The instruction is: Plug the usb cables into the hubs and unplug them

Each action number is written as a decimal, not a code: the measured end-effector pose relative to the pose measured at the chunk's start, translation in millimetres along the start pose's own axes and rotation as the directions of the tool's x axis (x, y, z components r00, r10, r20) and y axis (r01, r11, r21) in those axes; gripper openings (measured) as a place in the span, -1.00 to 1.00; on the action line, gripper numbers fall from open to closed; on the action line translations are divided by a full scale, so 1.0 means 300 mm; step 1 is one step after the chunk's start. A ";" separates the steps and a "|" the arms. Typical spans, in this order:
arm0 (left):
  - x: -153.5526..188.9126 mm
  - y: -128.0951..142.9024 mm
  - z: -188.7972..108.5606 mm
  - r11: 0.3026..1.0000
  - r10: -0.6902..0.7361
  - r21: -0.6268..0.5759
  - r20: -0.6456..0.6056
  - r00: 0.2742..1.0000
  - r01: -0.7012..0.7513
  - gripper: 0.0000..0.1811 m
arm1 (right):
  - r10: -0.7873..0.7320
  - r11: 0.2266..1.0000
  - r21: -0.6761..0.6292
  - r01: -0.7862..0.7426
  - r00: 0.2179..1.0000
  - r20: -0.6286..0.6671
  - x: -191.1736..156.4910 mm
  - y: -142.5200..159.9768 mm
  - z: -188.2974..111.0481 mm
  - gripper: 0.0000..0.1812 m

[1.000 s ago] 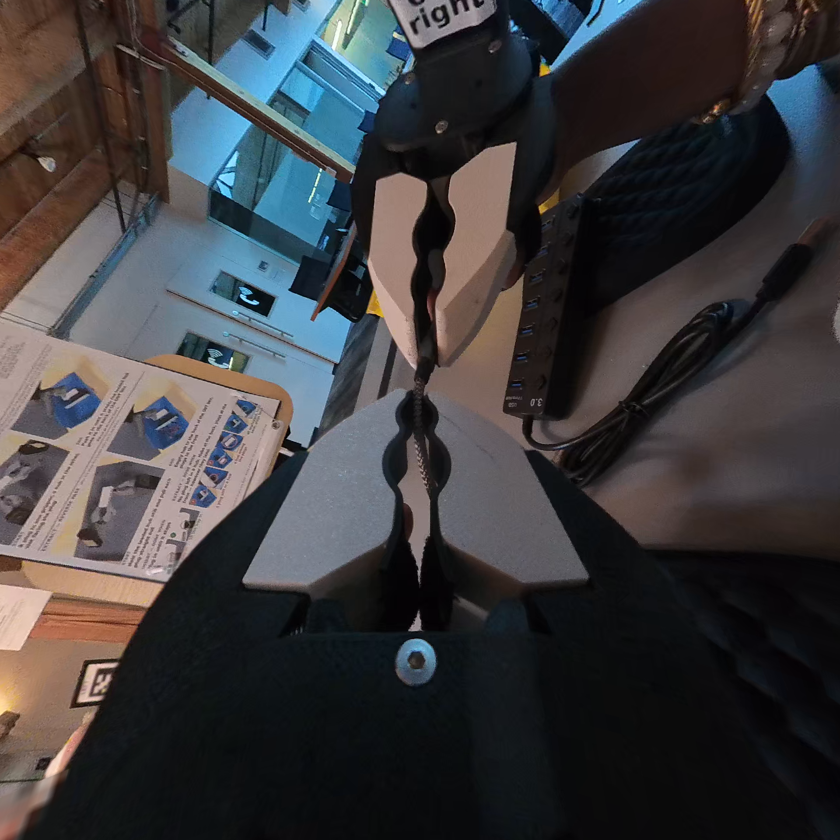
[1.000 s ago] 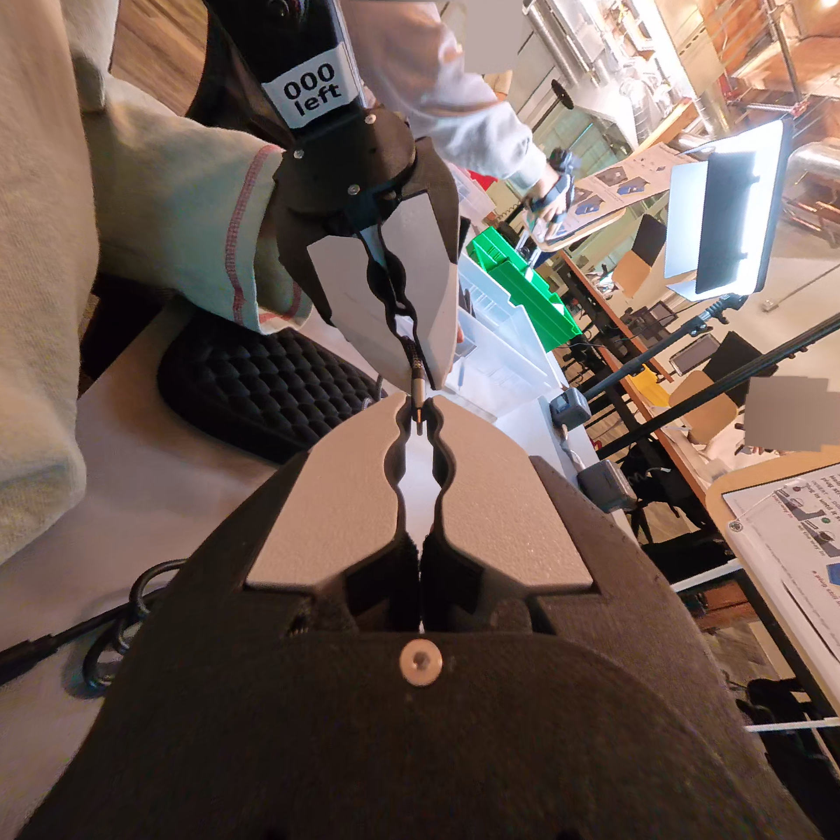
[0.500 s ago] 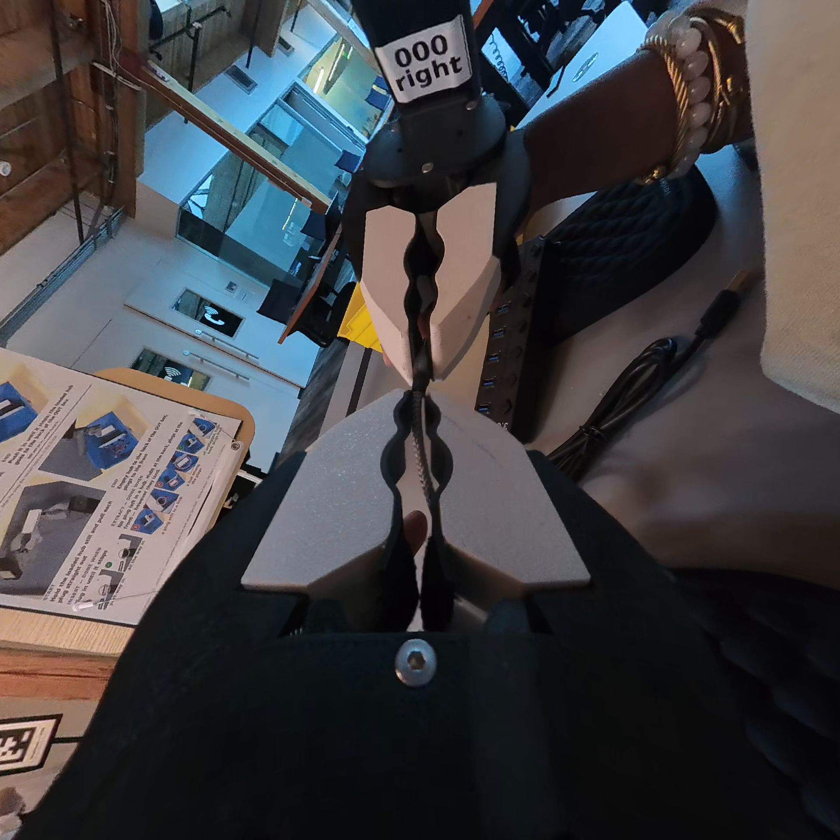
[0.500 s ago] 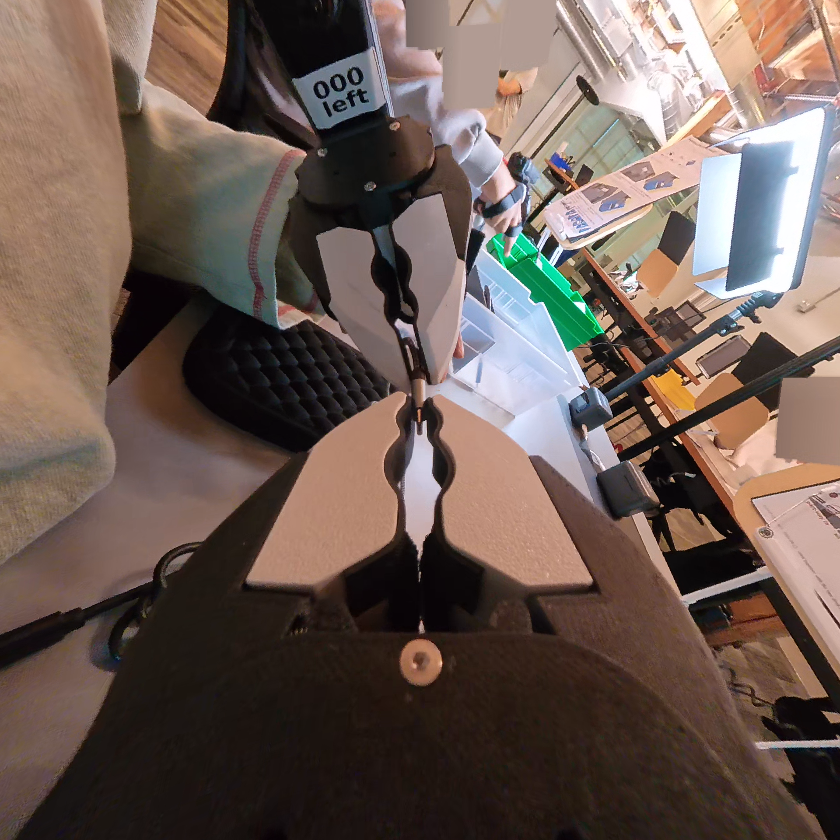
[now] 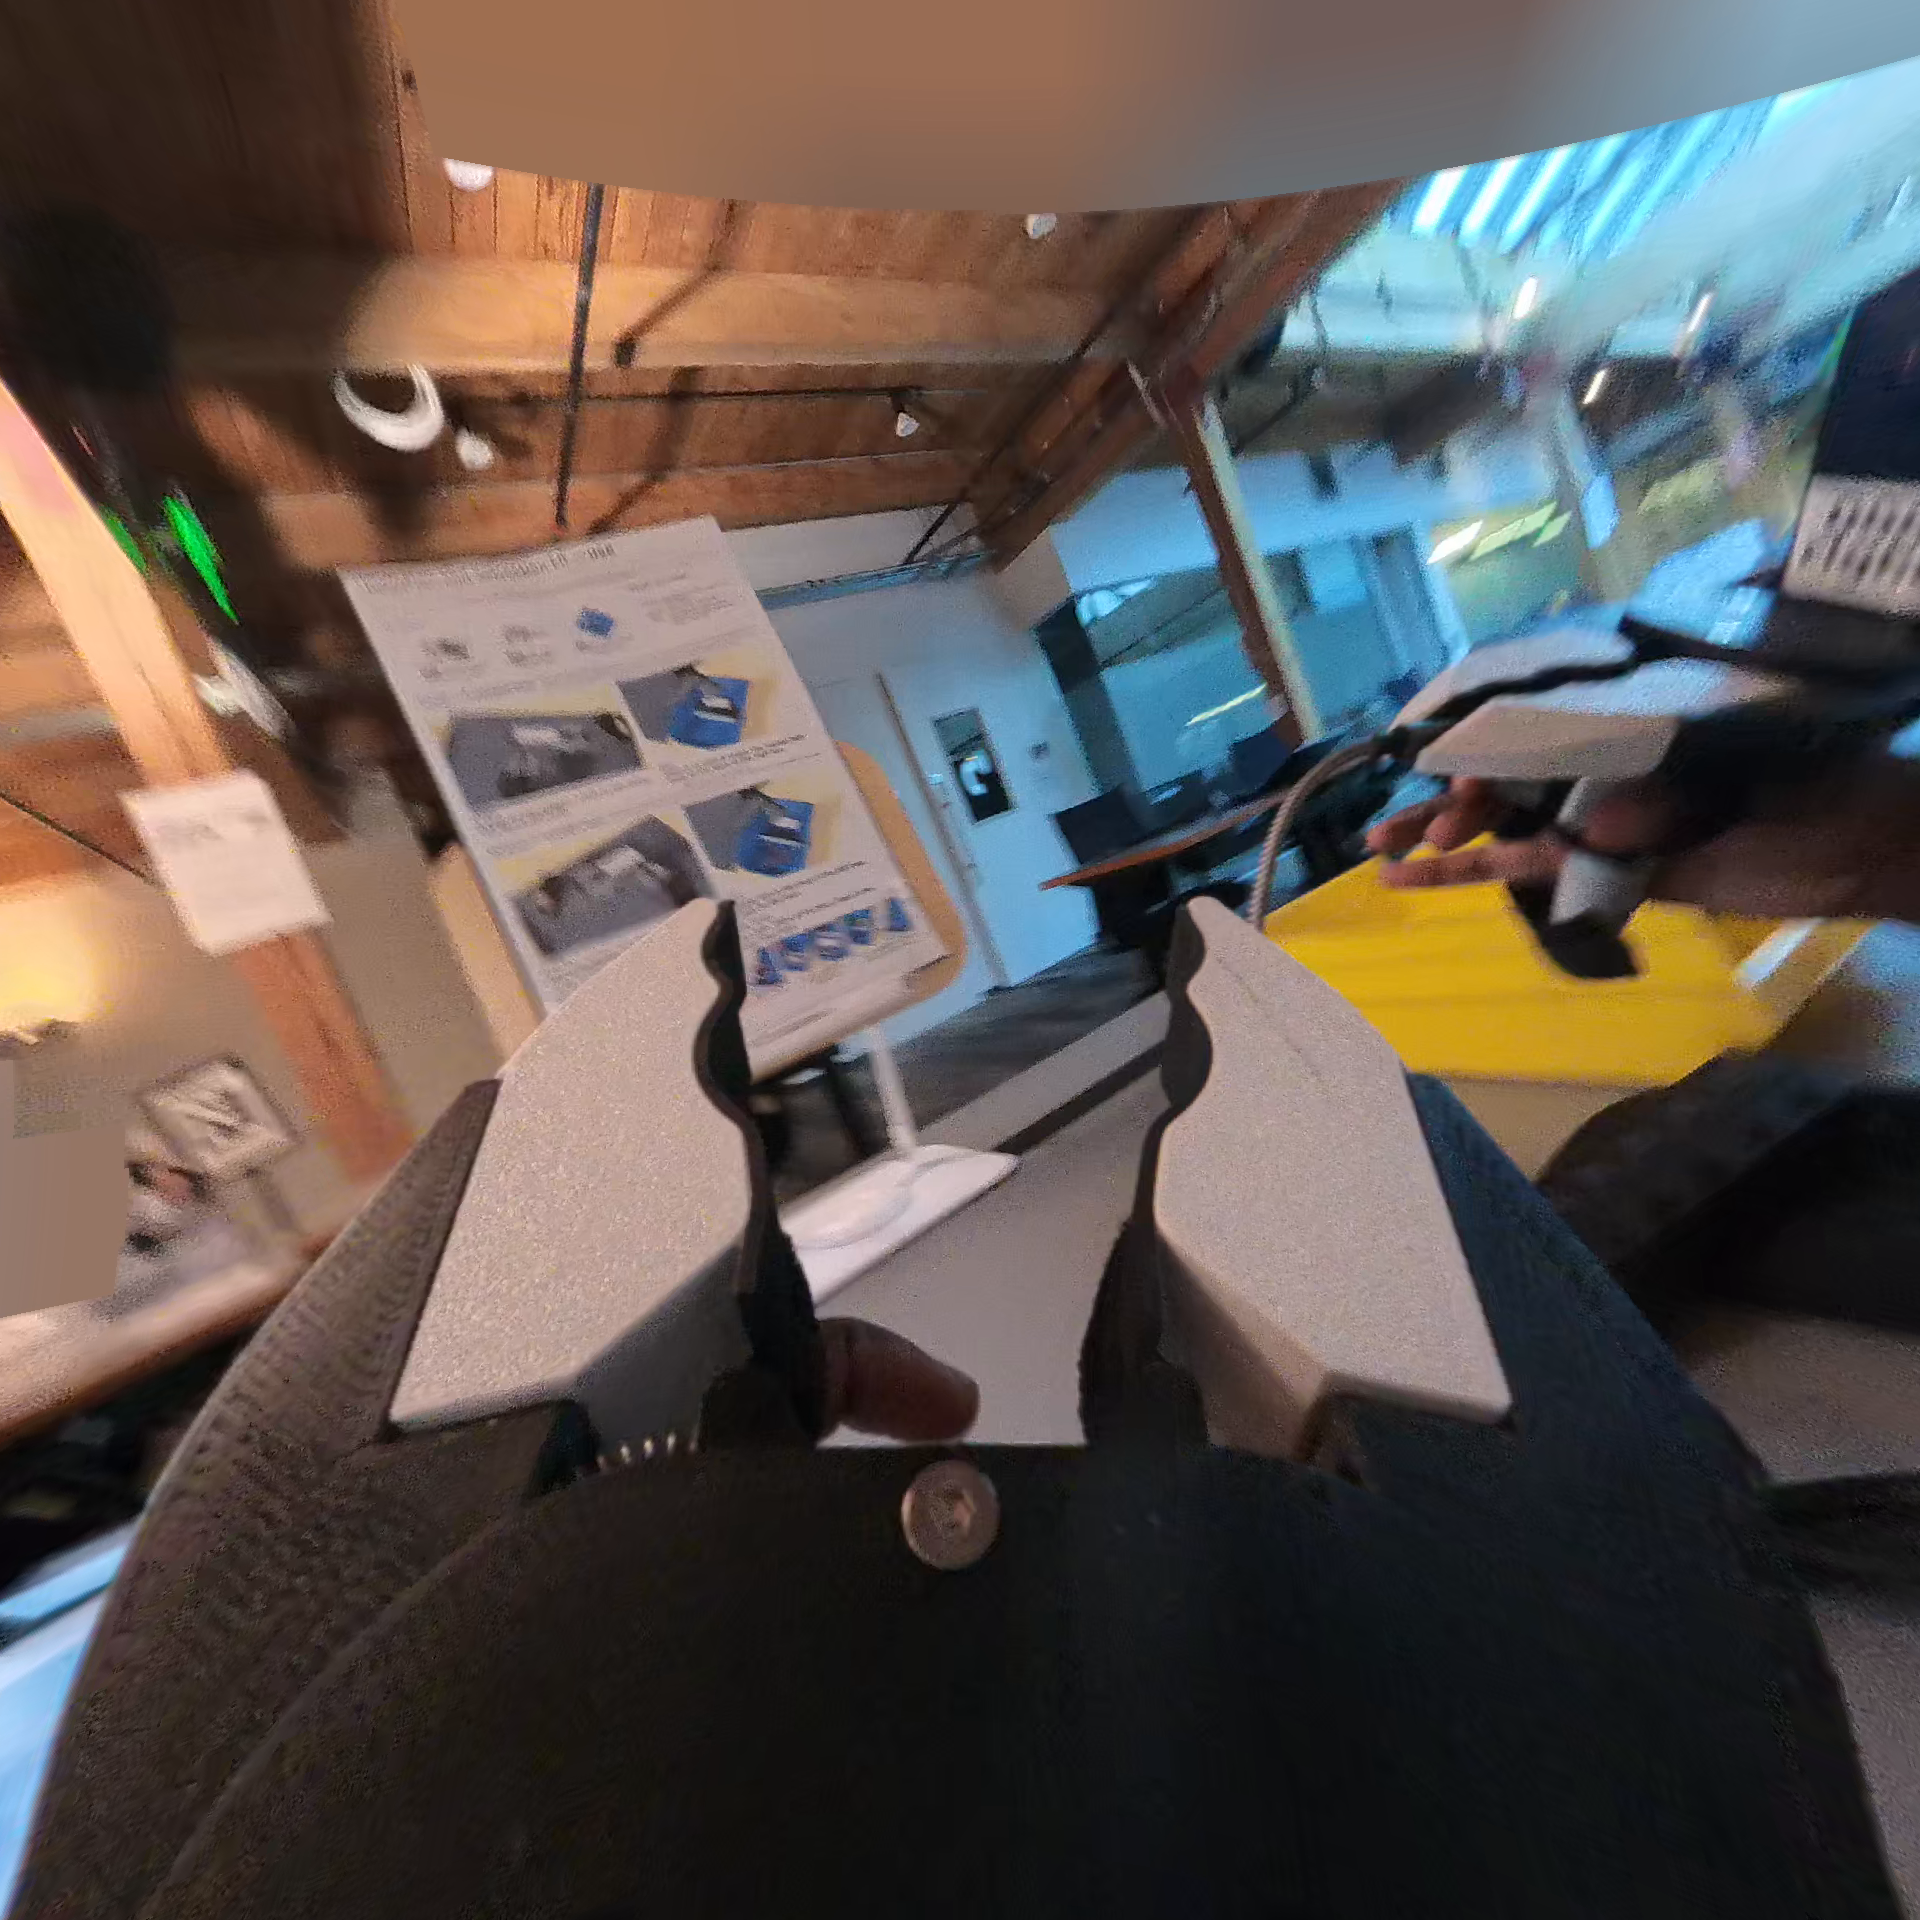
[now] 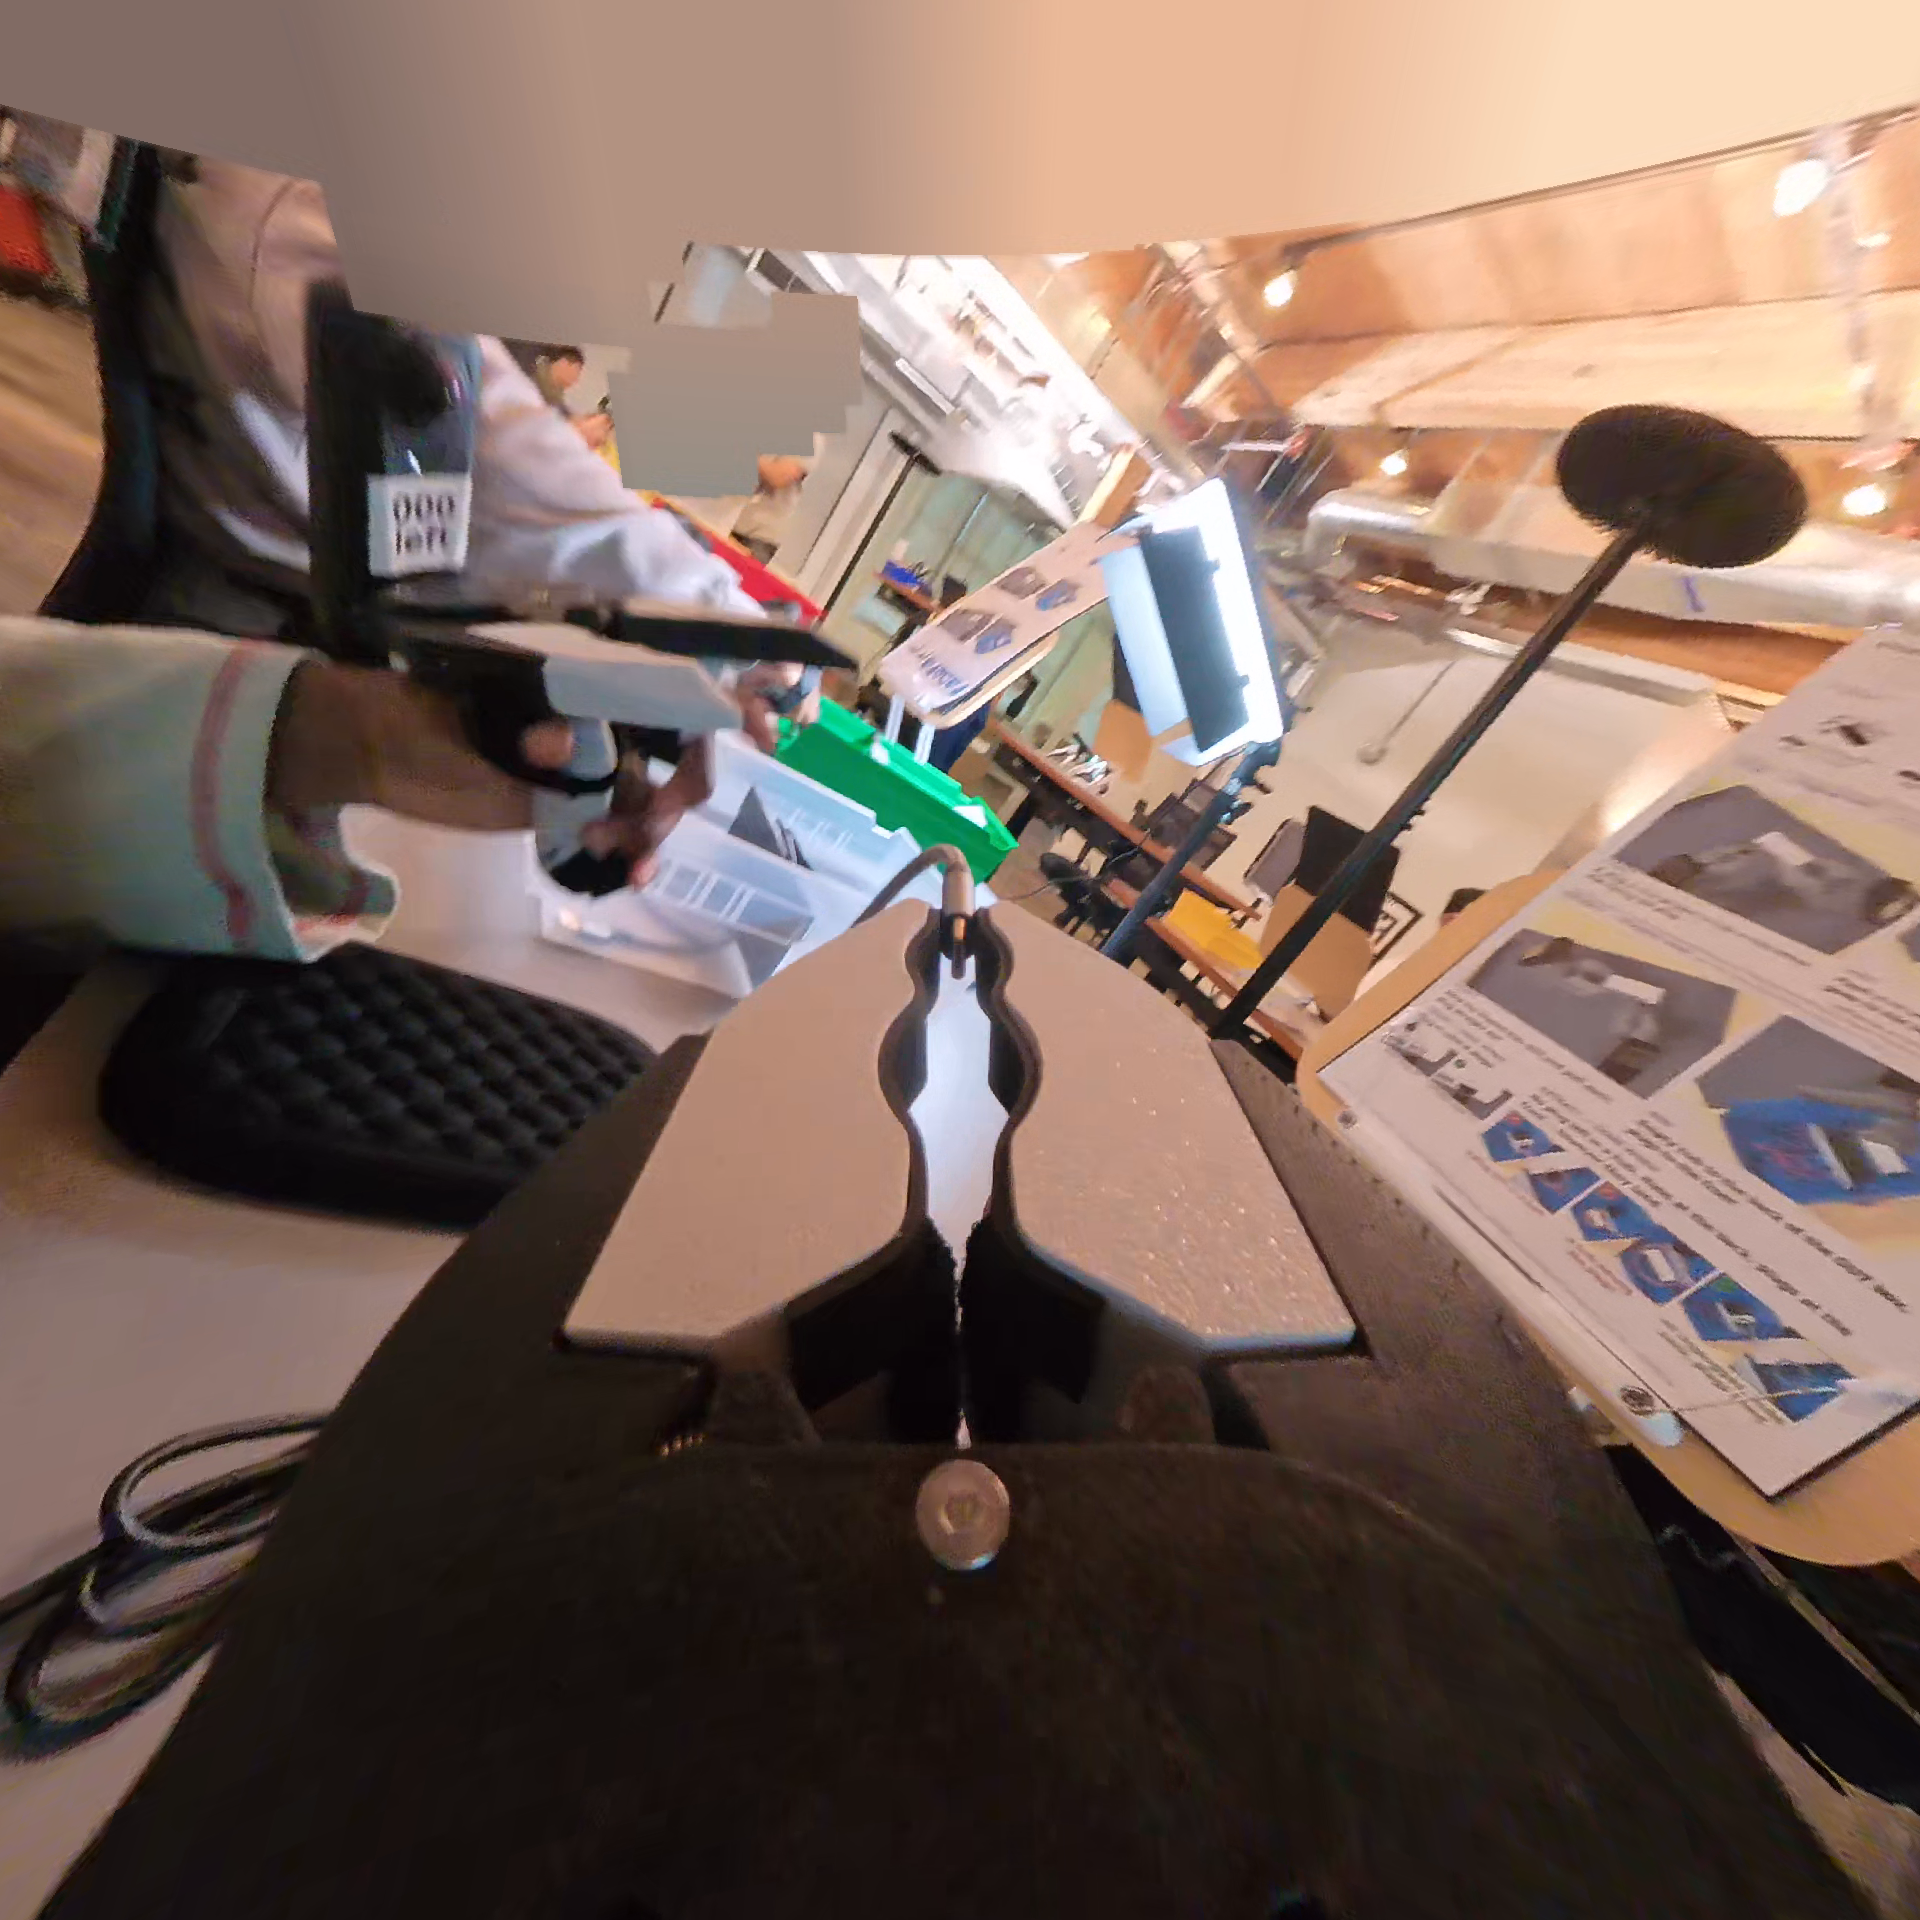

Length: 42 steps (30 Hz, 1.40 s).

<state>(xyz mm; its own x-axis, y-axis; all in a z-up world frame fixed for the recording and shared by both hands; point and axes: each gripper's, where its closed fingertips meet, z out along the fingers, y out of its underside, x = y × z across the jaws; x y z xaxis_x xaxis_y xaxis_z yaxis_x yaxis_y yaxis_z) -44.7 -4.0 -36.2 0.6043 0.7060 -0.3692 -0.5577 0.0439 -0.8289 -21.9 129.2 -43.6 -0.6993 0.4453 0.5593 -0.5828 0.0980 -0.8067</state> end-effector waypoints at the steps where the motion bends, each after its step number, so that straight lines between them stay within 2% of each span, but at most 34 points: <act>1: 0.012 0.014 0.006 0.994 -0.112 0.002 -0.035 0.993 0.113 -0.16 | 0.008 1.000 0.019 -0.008 1.000 -0.019 0.011 -0.013 -0.003 -0.94; 4: 0.110 0.088 0.034 0.923 -0.384 -0.100 -0.189 0.904 0.371 -0.15 | 0.049 0.995 0.088 -0.044 0.997 -0.057 0.031 -0.052 -0.007 -0.94; 6: 0.176 0.138 0.047 0.911 -0.411 -0.144 -0.241 0.879 0.387 -0.15 | 0.074 0.990 0.123 -0.066 0.995 -0.061 0.035 -0.075 -0.007 -0.94; 10: 0.282 0.233 0.077 0.944 -0.292 -0.251 -0.337 0.895 0.213 -0.24 | 0.089 0.984 0.154 -0.088 0.996 -0.003 0.008 -0.101 0.017 -0.94; 11: 0.302 0.256 0.082 0.948 -0.252 -0.281 -0.373 0.893 0.150 -0.33 | 0.089 0.983 0.158 -0.090 0.996 0.013 0.000 -0.104 0.026 -0.94; 13: 0.307 0.307 0.091 0.939 -0.170 -0.343 -0.400 0.901 0.024 -0.84 | 0.091 0.983 0.158 -0.095 0.995 0.032 -0.009 -0.104 0.045 -0.94; 15: 0.274 0.334 0.103 0.919 -0.139 -0.394 -0.369 0.919 -0.019 -0.90 | 0.105 0.986 0.130 -0.107 0.994 0.026 -0.008 -0.082 0.062 -0.94; 16: 0.247 0.333 0.110 0.915 -0.152 -0.402 -0.332 0.931 0.006 -0.91 | 0.119 0.987 0.112 -0.119 0.993 0.013 -0.002 -0.066 0.069 -0.94; 17: 0.214 0.326 0.117 0.916 -0.177 -0.397 -0.283 0.942 0.053 -0.91 | 0.133 0.987 0.096 -0.132 0.991 0.000 0.003 -0.048 0.072 -0.89; 19: 0.139 0.308 0.124 0.915 -0.240 -0.369 -0.175 0.955 0.162 -0.92 | 0.151 0.987 0.064 -0.149 0.988 -0.015 0.002 -0.009 0.075 -0.66; 23: -0.001 0.275 0.110 0.899 -0.347 -0.281 0.012 0.938 0.336 -0.92 | 0.195 0.976 -0.098 -0.195 0.981 -0.008 -0.044 0.115 0.075 -0.47; 25: -0.043 0.236 0.105 0.874 -0.444 -0.193 0.052 0.895 0.445 -0.92 | 0.235 0.955 -0.191 -0.225 0.972 0.028 -0.098 0.178 0.085 -0.43; 28: -0.092 0.167 0.102 0.772 -0.632 -0.034 0.055 0.773 0.635 -0.92 | 0.248 0.923 -0.323 -0.208 0.965 0.089 -0.194 0.262 0.110 -0.36; 31: -0.118 0.110 0.094 0.657 -0.752 0.079 0.004 0.659 0.749 -0.92 | 0.163 0.918 -0.378 -0.119 0.983 0.087 -0.224 0.299 0.132 -0.42; 33: -0.128 0.091 0.085 0.602 -0.794 0.117 -0.021 0.608 0.790 -0.92 | 0.147 0.935 -0.338 -0.106 0.984 0.101 -0.236 0.272 0.146 -0.53; 37: -0.134 0.079 0.067 0.568 -0.815 0.144 -0.041 0.578 0.810 -0.92 | 0.209 0.959 -0.218 -0.183 0.972 0.106 -0.237 0.199 0.146 -0.64; 42: -0.131 0.067 0.058 0.511 -0.844 0.162 -0.088 0.529 0.844 -0.92 | 0.266 0.949 -0.203 -0.239 0.957 0.115 -0.257 0.178 0.151 -0.77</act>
<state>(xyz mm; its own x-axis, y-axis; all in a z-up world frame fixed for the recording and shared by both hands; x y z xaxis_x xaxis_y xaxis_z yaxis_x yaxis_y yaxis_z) -89.6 -18.4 -31.1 0.8405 0.2737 0.4675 0.1324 0.7330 -0.6672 -17.8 59.8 -121.2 -0.8719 0.3497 0.3428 -0.3018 0.1673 -0.9386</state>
